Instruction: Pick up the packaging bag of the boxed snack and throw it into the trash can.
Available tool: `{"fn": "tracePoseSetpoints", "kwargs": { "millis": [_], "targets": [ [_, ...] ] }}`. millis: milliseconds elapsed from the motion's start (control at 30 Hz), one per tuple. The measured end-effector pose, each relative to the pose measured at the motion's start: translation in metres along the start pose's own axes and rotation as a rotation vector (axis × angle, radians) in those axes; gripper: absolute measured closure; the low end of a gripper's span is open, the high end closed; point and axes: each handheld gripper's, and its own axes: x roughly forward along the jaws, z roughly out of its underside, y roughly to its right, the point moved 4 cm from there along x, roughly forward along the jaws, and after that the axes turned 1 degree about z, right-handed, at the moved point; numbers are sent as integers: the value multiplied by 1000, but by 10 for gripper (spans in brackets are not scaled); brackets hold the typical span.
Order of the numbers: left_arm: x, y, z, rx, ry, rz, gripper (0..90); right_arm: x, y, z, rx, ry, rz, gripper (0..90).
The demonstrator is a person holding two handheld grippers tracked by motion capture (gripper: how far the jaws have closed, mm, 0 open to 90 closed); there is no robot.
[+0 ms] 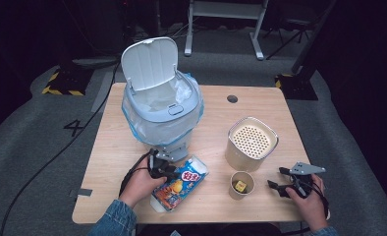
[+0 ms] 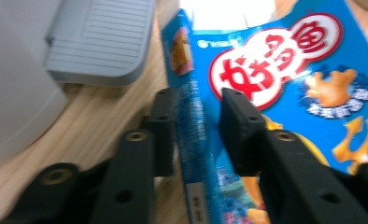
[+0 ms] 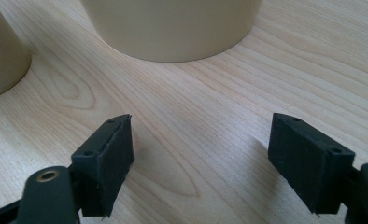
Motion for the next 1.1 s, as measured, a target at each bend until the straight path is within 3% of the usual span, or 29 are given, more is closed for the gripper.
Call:
{"fn": "tracePoseSetpoints", "kwargs": {
  "millis": [133,233,367,400,433,467,667,1100],
  "targets": [
    [-4,-5,0,-24,17,-18,836,0,0,0,0,0,0,225],
    [-7,-5,-1,-42,35,-26,865,0,0,0,0,0,0,225],
    [-18,-1,-7,-54,87,-1,873,0,0,0,0,0,0,225],
    [-24,-3,-10,3,102,3,874,0,0,0,0,0,0,225],
    [-28,2,-11,-45,125,14,873,0,0,0,0,0,0,225],
    [-31,2,-13,-11,139,17,873,0,0,0,0,0,0,225],
    [-56,12,-22,0,269,68,873,0,0,0,0,0,0,225],
    [-100,27,-43,60,447,59,873,0,0,0,1,0,0,225]
  ]
}}
